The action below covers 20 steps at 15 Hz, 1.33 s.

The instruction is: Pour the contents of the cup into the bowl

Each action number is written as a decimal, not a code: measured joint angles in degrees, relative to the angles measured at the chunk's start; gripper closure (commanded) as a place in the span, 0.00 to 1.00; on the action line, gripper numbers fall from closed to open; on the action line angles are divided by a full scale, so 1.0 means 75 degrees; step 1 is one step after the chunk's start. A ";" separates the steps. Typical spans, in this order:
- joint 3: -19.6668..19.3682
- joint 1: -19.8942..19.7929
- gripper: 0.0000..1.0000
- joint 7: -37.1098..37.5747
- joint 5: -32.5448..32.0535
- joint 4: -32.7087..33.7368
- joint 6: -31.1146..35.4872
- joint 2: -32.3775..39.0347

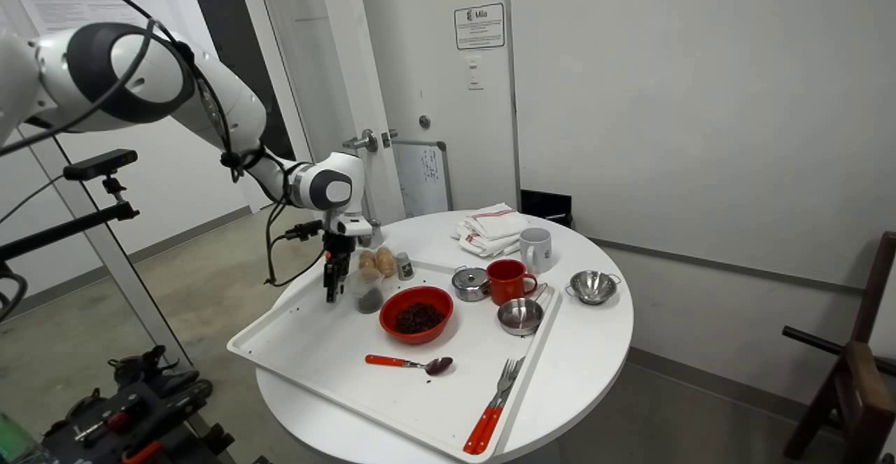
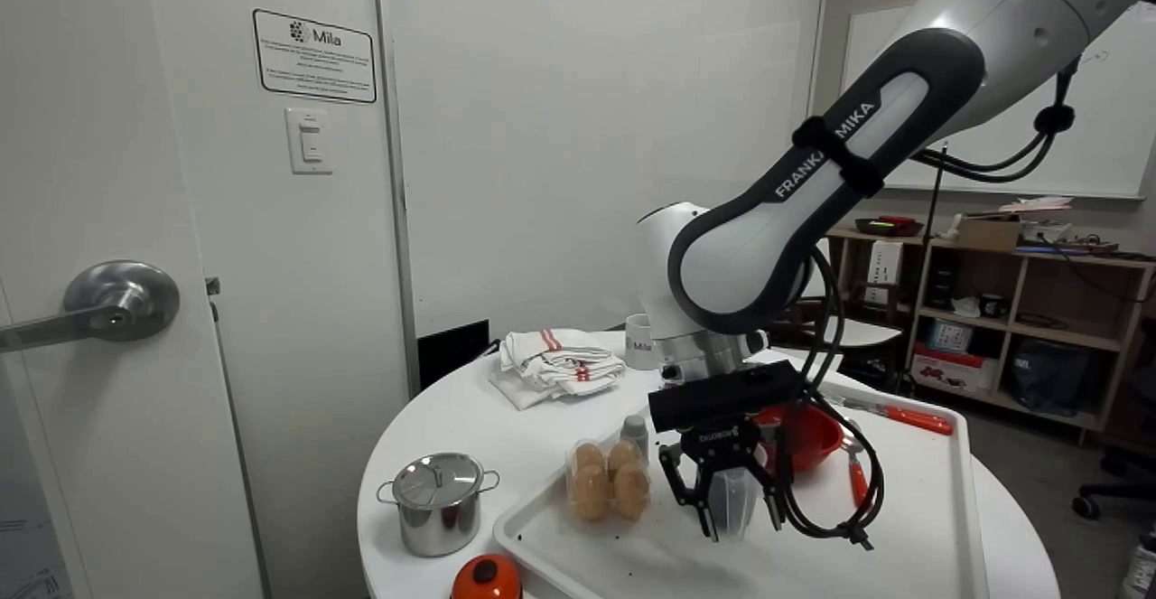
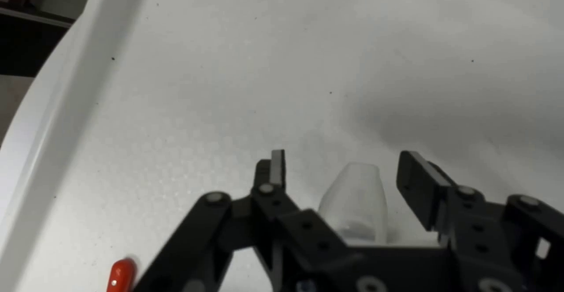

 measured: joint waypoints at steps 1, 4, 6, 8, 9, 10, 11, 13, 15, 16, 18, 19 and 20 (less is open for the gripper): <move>0.0012 -0.0008 0.00 -0.0004 0.0000 -0.0001 0.0003 0.0000; 0.0018 -0.0027 0.00 -0.0052 -0.0054 -0.0012 0.0049 -0.0014; 0.0018 -0.0062 0.00 -0.0174 -0.0109 -0.0114 0.0190 -0.0125; 0.0027 -0.0129 0.00 -0.0431 -0.0117 -0.0368 0.0451 -0.0401; 0.0043 -0.0179 0.00 -0.0596 -0.0117 -0.0522 0.0571 -0.0575; 0.0074 -0.0241 0.00 -0.0817 -0.0117 -0.0679 0.0634 -0.0768; 0.0112 -0.0306 0.00 -0.1069 -0.0120 -0.0829 0.0638 -0.0965; 0.0234 -0.0477 0.00 -0.1739 -0.0121 -0.1106 0.0586 -0.1371; 0.0360 -0.0662 0.00 -0.2507 -0.0122 -0.1322 0.0449 -0.1742; 0.0386 -0.0730 0.00 -0.2839 -0.0129 -0.1407 0.0359 -0.1905; 0.0379 -0.0813 0.00 -0.3315 -0.0217 -0.1558 0.0193 -0.2201; 0.0360 -0.0831 0.00 -0.3416 -0.0254 -0.1614 0.0154 -0.2310; 0.0345 -0.0842 0.00 -0.3469 -0.0276 -0.1667 0.0137 -0.2404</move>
